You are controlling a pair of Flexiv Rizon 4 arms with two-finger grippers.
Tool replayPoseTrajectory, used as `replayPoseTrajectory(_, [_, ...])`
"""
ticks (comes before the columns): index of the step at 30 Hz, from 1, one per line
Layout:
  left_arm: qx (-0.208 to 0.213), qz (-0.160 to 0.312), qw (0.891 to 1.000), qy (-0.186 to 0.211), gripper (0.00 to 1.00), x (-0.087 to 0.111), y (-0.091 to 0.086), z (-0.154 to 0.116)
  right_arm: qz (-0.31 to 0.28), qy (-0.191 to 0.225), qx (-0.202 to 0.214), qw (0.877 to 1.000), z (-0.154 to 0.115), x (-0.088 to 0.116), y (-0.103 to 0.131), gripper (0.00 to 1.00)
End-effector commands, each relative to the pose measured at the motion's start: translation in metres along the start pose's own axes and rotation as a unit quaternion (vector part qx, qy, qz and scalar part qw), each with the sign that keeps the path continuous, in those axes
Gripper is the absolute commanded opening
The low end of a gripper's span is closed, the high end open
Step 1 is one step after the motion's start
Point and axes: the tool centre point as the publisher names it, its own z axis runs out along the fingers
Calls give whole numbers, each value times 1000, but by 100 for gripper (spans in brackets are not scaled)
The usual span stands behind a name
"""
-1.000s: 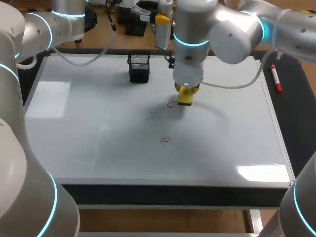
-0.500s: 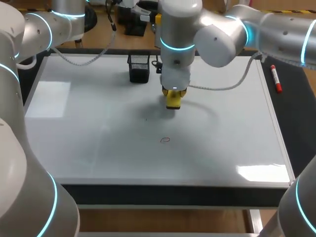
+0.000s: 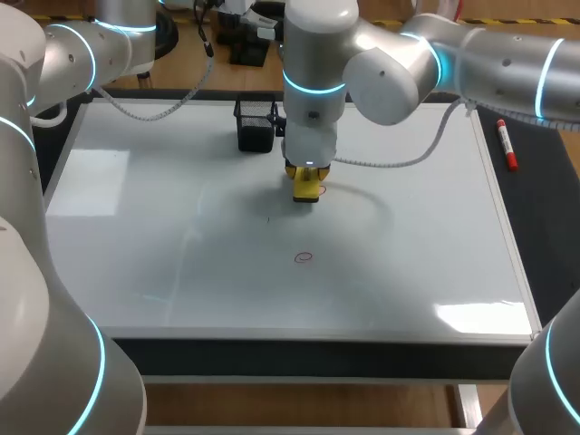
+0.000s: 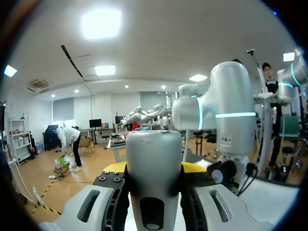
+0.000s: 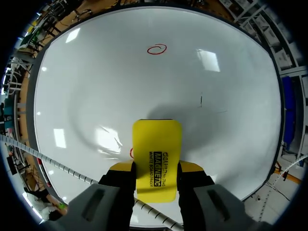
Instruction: Pick up the inspection probe, press it on each red-marked spot on the whiteboard one by one, put down the probe, pick up the eraser, and wipe off all the red marks.
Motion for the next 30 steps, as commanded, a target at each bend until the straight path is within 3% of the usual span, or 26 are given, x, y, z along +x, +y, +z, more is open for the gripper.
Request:
replayPoseTrajectory(1, [3,-1,1000,13,0,-7,1,-3,-5,-1,-6,1000,6,-3,-5,0])
replayPoseTrajectory(16, [3,-1,1000,13,0,-7,1,-3,-16,3,-22,1000,21,-5,-2,0])
replayPoseTrajectory(30, [3,-1,1000,13,0,-7,1,-3,15,12,-27,999,26,25,-8,0])
